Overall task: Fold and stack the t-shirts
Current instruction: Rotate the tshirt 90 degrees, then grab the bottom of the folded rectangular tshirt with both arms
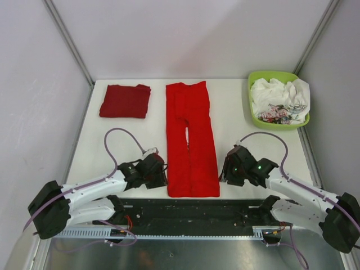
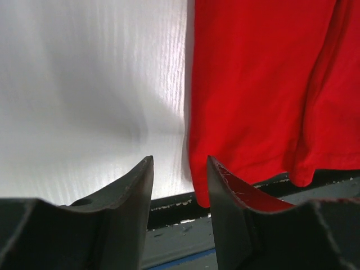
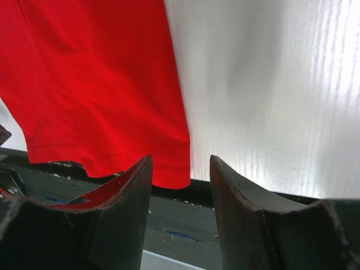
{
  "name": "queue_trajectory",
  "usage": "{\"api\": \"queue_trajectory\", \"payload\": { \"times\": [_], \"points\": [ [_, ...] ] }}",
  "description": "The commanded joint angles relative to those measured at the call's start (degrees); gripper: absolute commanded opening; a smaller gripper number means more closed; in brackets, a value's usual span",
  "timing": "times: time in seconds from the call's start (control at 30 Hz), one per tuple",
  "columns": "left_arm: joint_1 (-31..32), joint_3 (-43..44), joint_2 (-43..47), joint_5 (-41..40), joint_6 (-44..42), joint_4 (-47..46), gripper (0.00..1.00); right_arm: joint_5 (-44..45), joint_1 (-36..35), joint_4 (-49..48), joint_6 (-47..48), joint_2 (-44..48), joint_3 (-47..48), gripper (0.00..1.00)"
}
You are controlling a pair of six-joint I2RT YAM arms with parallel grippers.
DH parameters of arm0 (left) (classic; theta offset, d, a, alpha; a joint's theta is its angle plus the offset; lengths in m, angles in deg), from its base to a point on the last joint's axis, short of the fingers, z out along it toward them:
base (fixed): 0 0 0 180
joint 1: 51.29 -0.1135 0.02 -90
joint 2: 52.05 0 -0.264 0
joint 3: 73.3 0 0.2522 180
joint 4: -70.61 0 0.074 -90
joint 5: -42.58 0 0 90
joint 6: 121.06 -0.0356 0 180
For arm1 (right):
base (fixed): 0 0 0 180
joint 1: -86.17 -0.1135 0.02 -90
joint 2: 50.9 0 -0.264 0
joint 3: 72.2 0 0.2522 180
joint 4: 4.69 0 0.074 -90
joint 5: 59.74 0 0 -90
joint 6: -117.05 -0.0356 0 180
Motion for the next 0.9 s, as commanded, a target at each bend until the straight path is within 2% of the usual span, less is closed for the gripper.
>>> {"api": "queue_trajectory", "payload": {
  "times": [0.0,0.37,0.5,0.87],
  "points": [
    [2.78,0.19,0.12,-0.25,3.08,-0.93,0.48,3.18,-4.73,-0.67,-5.54,-0.84,-1.02,0.50],
    [7.77,0.58,-4.12,-1.25,5.50,-1.05,0.49,4.50,-12.12,-4.79,-10.56,-5.50,-4.27,0.47],
    [8.64,0.34,-4.98,-2.01,6.28,-1.08,0.48,4.75,-14.10,-6.47,-12.14,-7.02,-5.21,0.44],
    [9.96,-1.41,-5.62,-3.07,7.82,-0.95,0.43,6.22,-16.34,-6.24,-13.87,-7.30,-6.16,0.38]
  ]
}}
